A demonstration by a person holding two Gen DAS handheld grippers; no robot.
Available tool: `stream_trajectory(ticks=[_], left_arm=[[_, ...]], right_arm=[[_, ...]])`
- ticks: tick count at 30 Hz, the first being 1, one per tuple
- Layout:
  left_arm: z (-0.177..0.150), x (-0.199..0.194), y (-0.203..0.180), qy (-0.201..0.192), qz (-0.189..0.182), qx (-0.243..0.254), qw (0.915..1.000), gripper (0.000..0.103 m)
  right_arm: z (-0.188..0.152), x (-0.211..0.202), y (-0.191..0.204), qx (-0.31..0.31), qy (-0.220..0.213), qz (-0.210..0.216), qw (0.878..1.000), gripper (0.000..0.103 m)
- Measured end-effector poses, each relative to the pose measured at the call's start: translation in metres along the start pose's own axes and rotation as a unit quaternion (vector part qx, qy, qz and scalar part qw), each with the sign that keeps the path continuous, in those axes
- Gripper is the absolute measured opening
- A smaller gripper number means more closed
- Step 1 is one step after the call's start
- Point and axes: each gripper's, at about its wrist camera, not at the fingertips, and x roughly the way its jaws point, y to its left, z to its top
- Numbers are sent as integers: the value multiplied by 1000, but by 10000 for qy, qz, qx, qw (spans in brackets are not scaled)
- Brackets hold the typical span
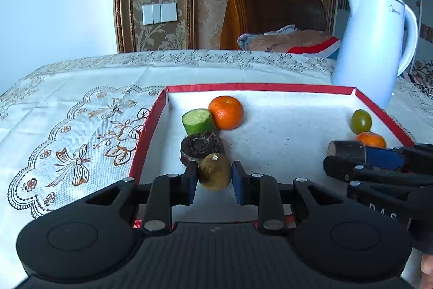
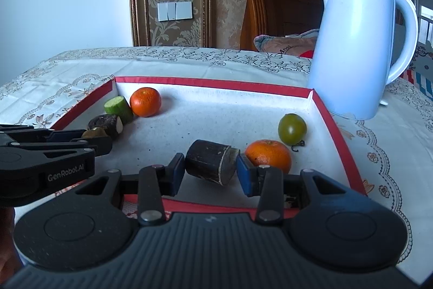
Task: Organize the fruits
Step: 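Carry the kiwi and eggplant cylinder over the red tray with both tools, then open the left tool to set the kiwi in the tray while the right tool releases the eggplant cylinder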
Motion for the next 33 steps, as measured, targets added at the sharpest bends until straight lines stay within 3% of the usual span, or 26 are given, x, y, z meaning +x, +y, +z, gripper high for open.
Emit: stream_trajectory(ticks=[14, 23, 25, 26, 27, 33], left_arm=[[11, 27, 4, 17, 396, -22, 9992, 27], [9, 26, 4, -5, 391, -56, 9992, 28], [9, 26, 5, -8, 456, -86, 9989, 35], [9, 26, 6, 2, 458, -125, 9989, 51], [10, 26, 8, 7, 319, -138, 9994, 59], [9, 25, 4, -4, 349, -28, 9994, 61]], right_arm=[[11, 27, -13, 350, 105, -424, 9984, 38], [9, 26, -17, 456, 82, -412, 9981, 38], [10, 26, -18, 514, 116, -366, 9979, 38], [10, 26, -18, 532, 116, -348, 9979, 38], [10, 25, -19, 535, 106, -342, 9979, 39], [10, 21, -17, 513, 47, -328, 9981, 49]])
